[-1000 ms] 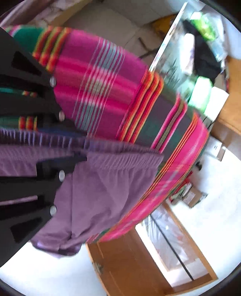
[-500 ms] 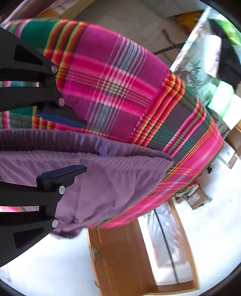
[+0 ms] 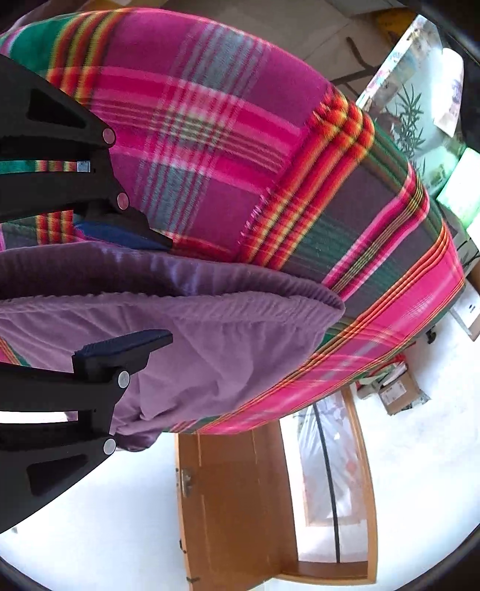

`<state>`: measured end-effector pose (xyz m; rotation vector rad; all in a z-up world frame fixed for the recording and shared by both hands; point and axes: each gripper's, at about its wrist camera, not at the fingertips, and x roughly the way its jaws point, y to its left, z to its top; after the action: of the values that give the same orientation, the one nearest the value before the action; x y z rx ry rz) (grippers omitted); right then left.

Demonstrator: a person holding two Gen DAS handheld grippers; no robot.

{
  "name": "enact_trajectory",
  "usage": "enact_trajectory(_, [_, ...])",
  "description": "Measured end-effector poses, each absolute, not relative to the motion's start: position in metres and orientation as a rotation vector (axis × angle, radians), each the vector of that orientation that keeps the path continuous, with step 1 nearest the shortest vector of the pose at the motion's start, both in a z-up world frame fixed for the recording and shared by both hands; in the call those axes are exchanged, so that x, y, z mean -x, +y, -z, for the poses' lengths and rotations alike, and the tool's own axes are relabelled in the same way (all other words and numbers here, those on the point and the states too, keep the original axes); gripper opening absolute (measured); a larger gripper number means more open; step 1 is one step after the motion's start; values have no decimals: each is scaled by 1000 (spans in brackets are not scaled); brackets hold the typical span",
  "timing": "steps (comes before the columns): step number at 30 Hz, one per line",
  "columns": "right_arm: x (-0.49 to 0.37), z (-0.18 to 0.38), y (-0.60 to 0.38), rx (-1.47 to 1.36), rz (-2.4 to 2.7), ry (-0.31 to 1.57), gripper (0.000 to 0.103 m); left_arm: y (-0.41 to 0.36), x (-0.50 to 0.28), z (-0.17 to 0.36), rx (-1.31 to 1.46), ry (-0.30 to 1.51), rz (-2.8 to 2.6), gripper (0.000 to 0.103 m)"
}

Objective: Fold clothes
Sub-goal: 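Lift the purple sweatpants waistband with both grippers, folding the garment over itself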

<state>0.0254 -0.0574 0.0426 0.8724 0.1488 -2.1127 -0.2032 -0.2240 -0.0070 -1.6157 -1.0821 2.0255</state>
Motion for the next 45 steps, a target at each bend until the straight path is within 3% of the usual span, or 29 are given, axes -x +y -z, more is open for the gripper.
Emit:
enact_trajectory(7, [-24,-41,-60,-882,2115,146,7,-222,214,10,1620,-1092,-1990,41])
enact_trajectory(8, [-24,-40,-60,-885,2114,146,7,-221,214,10,1622,-1085,-1999,38])
enact_trajectory(10, [-20,-38,-61,-891,2112,147,7,-215,212,11,1637,-1045,-2006,23])
enact_trajectory(15, [-21,-37,-63,-902,2108,151,7,-204,213,11,1638,-951,-2020,11])
enact_trajectory(45, [-60,-37,-98,-891,2016,287,7,-247,162,-26,1587,-750,-2128,9])
